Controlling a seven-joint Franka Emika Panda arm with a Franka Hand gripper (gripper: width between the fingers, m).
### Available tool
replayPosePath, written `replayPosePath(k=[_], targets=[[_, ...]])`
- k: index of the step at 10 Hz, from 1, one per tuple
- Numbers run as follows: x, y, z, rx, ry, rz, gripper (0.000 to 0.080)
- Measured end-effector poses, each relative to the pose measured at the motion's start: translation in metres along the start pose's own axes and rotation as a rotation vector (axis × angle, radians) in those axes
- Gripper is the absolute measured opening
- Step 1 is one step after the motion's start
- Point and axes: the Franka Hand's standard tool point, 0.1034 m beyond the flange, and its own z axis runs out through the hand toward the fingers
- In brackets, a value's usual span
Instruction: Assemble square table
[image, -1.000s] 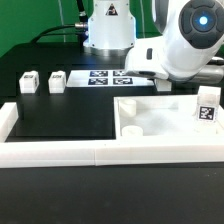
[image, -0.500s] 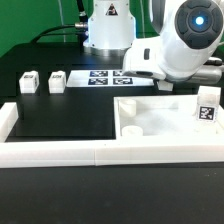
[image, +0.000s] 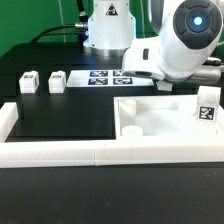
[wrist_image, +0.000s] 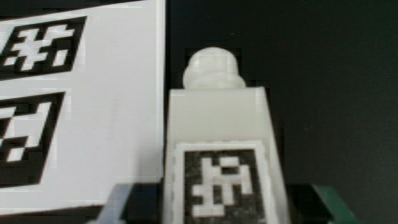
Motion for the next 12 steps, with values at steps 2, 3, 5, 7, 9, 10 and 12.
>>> replayPosePath(k=[2,3,5,7,9,10,12], targets=[[0.0,0.022,-0.049,-0.027,0.059,-0.028,0.0288],[-0.001,0.028,-0.069,-0.022,0.115,-0.042,0.0288],[-0.013,0.048,-0.103,0.021,0.185,-0.025,0.0288],[-0.038,0.058,-0.129,0.078,0.333,-0.019,0.0288],[-0.055,0.081,-0.149,0.13,0.437,-0.002,0.0288],[-0.048,0.079,-0.154,0.14,0.531,0.005,0.0288],[-0.044,0.073,-0.153,0.161,0.678,-0.002,0.0289]])
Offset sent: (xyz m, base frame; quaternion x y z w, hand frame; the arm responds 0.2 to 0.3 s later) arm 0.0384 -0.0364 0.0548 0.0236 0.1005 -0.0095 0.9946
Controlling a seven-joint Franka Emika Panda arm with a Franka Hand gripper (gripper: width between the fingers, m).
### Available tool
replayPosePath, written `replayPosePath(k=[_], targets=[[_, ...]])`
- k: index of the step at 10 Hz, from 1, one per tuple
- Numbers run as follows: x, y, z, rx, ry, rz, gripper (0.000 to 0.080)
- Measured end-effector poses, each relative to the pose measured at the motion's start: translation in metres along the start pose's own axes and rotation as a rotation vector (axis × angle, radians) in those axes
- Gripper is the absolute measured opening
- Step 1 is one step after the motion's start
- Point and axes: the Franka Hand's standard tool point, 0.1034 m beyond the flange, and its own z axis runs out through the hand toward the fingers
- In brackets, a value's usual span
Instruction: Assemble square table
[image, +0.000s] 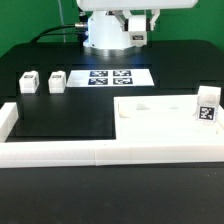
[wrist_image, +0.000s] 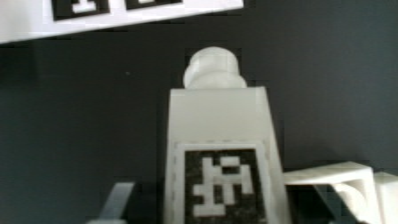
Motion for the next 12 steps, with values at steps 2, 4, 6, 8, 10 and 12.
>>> replayPosePath(k=[2,4,6,8,10,12], targets=[[0.002,0.0,0.001,0.002,0.012,0.001,0.029],[0.002,0.0,0.001,0.002,0.012,0.001,0.029],[0.002,0.0,0.001,0.002,0.012,0.001,0.029],[0.002,0.0,0.001,0.002,0.012,0.001,0.029],[0.002,0.0,0.001,0.002,0.012,0.001,0.029],[0.036,-0.001,0.002,0.009,0.215,0.005,0.029]])
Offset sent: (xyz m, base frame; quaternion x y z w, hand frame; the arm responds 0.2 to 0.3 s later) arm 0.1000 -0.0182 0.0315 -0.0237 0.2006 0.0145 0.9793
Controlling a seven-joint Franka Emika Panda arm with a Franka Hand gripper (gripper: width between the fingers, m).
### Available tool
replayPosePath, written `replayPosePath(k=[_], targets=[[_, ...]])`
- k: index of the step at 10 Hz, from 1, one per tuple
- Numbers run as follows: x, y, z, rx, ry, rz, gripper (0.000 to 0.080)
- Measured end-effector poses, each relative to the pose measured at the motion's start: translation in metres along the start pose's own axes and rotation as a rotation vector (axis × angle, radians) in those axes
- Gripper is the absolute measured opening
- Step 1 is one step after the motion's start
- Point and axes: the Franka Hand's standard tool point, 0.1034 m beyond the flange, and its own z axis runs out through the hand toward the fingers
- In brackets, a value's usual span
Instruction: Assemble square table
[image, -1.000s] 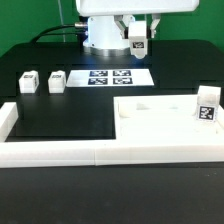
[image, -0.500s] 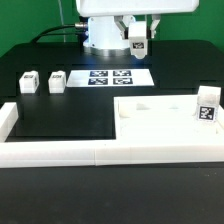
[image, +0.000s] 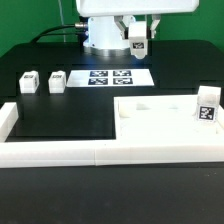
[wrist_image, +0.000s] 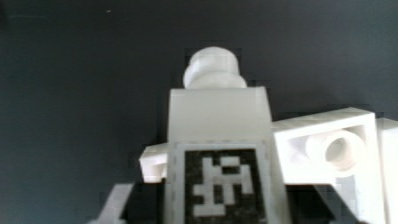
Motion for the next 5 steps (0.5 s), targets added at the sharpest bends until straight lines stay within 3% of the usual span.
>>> replayPosePath(k=[1,3,5], targets=[[0.011,0.0,-0.004,-0.002,0.064,-0.007,0.029],[0.054,0.001,-0.026,0.002,0.289,-0.006,0.029],[0.088,0.003,-0.046,-0.004,0.438,-0.018,0.029]])
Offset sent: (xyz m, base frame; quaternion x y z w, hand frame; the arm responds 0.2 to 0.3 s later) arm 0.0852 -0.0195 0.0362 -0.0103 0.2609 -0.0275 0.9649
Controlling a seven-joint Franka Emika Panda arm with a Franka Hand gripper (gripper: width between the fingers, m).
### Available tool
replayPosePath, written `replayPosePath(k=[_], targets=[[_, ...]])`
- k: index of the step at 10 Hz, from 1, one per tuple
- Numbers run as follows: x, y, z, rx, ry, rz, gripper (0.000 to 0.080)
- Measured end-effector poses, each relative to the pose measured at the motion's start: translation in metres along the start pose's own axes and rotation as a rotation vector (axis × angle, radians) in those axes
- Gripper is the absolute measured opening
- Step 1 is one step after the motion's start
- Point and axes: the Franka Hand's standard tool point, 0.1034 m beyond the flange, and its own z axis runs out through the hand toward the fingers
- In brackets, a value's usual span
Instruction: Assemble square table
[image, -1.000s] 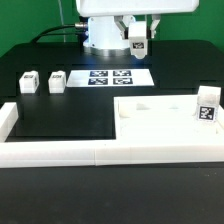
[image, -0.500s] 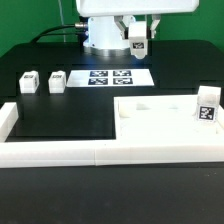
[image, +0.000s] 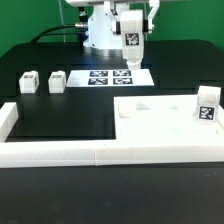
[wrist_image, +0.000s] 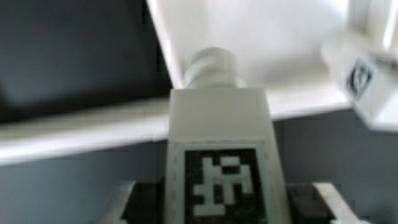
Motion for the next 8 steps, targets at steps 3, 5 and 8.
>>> replayPosePath(k=[3,5,8], targets=[[0.005,0.004,0.001,-0.008,0.079,-0.015,0.029],[0.004,0.004,0.001,-0.009,0.079,-0.015,0.029],[0.004,0.006,0.033,-0.045,0.159,-0.047,0.029]])
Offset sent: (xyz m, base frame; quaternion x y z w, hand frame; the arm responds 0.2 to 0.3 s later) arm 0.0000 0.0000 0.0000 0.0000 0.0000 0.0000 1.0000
